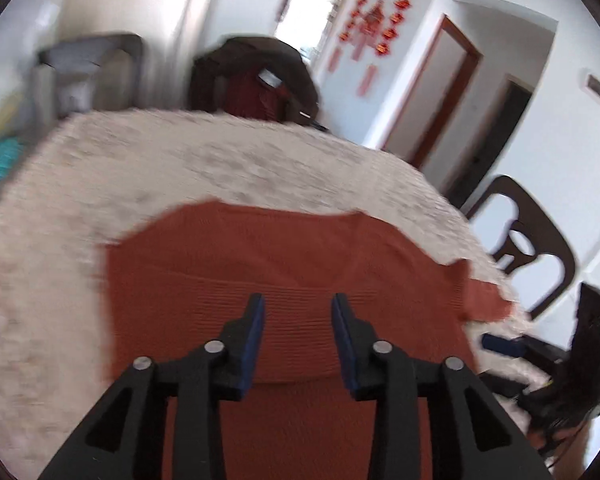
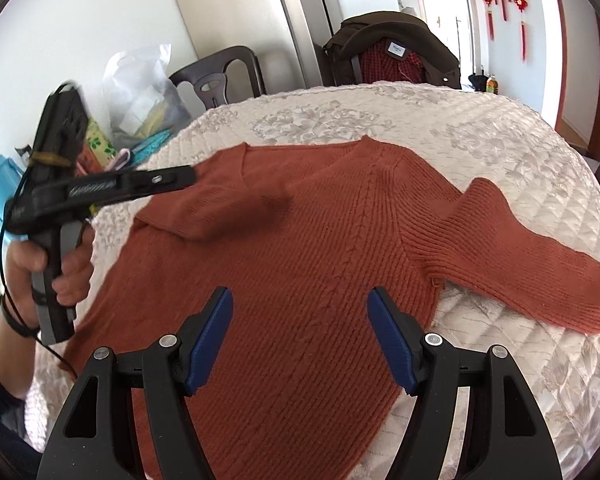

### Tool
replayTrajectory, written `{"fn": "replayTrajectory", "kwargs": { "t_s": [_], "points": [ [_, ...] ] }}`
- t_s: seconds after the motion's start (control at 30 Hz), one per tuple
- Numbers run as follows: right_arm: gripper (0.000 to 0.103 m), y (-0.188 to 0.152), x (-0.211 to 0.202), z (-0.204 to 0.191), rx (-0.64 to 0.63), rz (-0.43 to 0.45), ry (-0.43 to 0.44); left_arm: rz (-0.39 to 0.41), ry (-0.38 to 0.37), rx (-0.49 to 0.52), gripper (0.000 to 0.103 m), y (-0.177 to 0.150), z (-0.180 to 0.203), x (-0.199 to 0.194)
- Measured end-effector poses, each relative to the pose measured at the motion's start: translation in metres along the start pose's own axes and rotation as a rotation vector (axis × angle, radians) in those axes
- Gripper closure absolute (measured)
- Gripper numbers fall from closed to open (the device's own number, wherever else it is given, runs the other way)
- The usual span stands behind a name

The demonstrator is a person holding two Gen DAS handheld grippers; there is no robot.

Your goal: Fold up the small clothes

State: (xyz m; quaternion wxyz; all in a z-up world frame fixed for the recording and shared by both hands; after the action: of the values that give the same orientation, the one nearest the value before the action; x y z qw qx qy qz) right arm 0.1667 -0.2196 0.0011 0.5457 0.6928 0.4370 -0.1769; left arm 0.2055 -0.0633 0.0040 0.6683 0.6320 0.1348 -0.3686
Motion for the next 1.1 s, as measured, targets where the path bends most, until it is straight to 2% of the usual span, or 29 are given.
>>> {"fn": "replayTrajectory", "kwargs": {
  "t_s": [0.1,0.2,0.3,0.4,0.47,0.5,0.53,0.57,0.63,0.7,0.77,0.83,0.97,1.1],
  "points": [
    [0.033,0.007,0.006,-0.007,0.02,0.001,0.036,-0.008,0.121,-0.024,0.065,-0.008,-0.042,-0.012],
    [0.033,0.019,0.02,-0.017,0.045,-0.014,0.068,-0.035,0.198,-0.071,0.065,-0.019,-0.073,-0.012],
    [0.044,0.034,0.043,-0.025,0.056,-0.04,0.074,-0.058,0.203,-0.118,0.066,-0.031,-0.091,-0.004],
    [0.055,0.047,0.072,-0.026,0.094,-0.093,0.073,-0.069,0.187,-0.125,0.067,-0.036,-0.09,0.007],
    [0.059,0.051,0.095,-0.026,0.103,-0.139,0.06,-0.102,0.174,-0.123,0.079,-0.04,-0.089,0.019],
    [0.063,0.051,0.106,-0.025,0.11,-0.165,0.049,-0.123,0.168,-0.131,0.08,-0.044,-0.089,0.026],
    [0.075,0.05,0.115,-0.023,0.122,-0.193,0.044,-0.119,0.163,-0.134,0.08,-0.045,-0.09,0.028],
    [0.08,0.053,0.119,-0.022,0.126,-0.186,0.03,-0.109,0.163,-0.129,0.083,-0.045,-0.089,0.026],
    [0.1,0.06,0.116,-0.022,0.129,-0.177,0.046,-0.091,0.16,-0.123,0.087,-0.045,-0.087,0.022],
    [0.1,0.071,0.105,-0.03,0.133,-0.127,0.102,-0.07,0.158,-0.123,0.09,-0.043,-0.088,0.019],
    [0.1,0.081,0.1,-0.032,0.125,-0.094,0.11,-0.059,0.162,-0.133,0.09,-0.043,-0.092,0.018],
    [0.1,0.083,0.106,-0.028,0.126,-0.095,0.098,-0.06,0.158,-0.146,0.09,-0.045,-0.095,0.019],
    [0.099,0.078,0.123,-0.014,0.169,-0.162,0.068,-0.053,0.163,-0.138,0.09,-0.044,-0.094,0.014],
    [0.094,0.075,0.096,-0.018,0.122,-0.106,0.041,-0.003,0.159,-0.119,0.09,-0.031,-0.088,-0.006]
  ]
}}
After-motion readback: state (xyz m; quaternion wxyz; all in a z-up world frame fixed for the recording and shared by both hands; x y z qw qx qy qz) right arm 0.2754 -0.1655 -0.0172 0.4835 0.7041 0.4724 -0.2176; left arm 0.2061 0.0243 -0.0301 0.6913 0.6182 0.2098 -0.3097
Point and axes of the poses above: each gripper's, at about its wrist camera, not at the fingertips, and x roughly the way its jaws point, z to its right, y to its top, the point moved 8 cm from there along x, roughly the way its jaws point, and after that the axes turned 11 degrees about x, right-handed, at the moved point
